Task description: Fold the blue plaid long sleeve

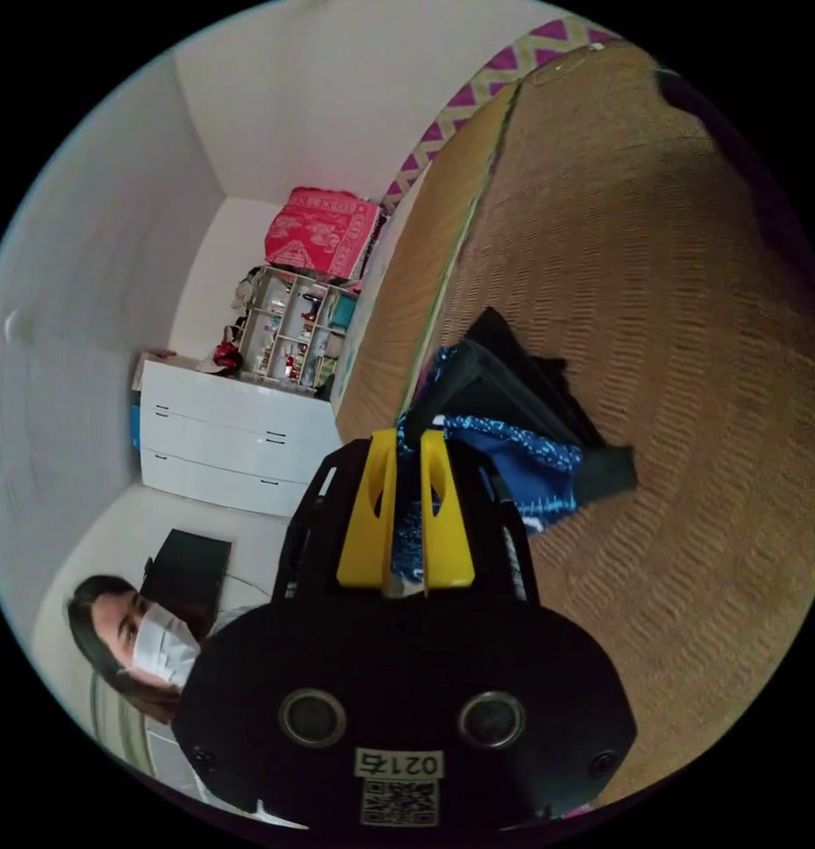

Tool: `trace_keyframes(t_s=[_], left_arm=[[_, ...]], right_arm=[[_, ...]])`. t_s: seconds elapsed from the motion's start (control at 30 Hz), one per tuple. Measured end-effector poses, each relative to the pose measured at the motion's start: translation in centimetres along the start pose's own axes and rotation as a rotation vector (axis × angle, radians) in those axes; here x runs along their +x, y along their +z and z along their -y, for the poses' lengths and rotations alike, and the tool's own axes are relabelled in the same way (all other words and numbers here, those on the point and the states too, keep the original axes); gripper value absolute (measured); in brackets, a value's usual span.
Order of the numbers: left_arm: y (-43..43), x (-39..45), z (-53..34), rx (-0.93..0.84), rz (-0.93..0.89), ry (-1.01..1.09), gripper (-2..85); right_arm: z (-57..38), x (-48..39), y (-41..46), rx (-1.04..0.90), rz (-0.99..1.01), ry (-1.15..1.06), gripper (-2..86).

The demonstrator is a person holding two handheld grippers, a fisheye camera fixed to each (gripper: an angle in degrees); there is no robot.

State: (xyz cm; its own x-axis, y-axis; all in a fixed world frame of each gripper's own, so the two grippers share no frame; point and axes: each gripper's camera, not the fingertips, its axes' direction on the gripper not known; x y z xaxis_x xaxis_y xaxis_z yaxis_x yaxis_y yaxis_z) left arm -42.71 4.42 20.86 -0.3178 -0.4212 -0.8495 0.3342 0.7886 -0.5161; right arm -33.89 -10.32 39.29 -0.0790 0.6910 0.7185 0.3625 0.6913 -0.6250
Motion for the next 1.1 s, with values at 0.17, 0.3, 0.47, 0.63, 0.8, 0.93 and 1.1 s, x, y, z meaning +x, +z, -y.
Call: trace_keyframes(t_s=[0.17,0.3,0.47,0.63,0.8,0.93,1.1], left_arm=[[-5.5,-5.1,4.5,0.249,0.043,-0.204,-0.7],[-6.3,-9.1,4.9,0.31,0.044,-0.344,-0.1],[-8.0,-5.7,2.0,0.448,0.044,-0.214,-0.3],[-2.7,-0.2,4.6,0.221,0.22,0.05,-0.3],[7.3,2.1,8.9,-0.01,0.573,0.238,1.3],[9.9,0.0,10.7,-0.064,0.792,0.208,-0.7],[8.6,2.1,9.7,0.018,0.757,0.265,-0.9]], right_arm=[[9.1,1.6,10.5,-0.084,-0.111,0.035,5.3],[11.6,5.1,15.9,-0.102,-0.171,0.089,8.3],[8.9,3.7,13.3,-0.006,-0.093,-0.029,9.1],[2.6,-0.9,18.2,-0.22,-0.249,-0.328,4.3],[-2.0,-2.2,27.4,-0.305,-0.594,-0.527,3.2],[-3.4,-2.0,26.9,-0.275,-0.612,-0.568,3.4],[-6.7,-1.1,22.6,-0.263,-0.619,-0.622,3.4]])
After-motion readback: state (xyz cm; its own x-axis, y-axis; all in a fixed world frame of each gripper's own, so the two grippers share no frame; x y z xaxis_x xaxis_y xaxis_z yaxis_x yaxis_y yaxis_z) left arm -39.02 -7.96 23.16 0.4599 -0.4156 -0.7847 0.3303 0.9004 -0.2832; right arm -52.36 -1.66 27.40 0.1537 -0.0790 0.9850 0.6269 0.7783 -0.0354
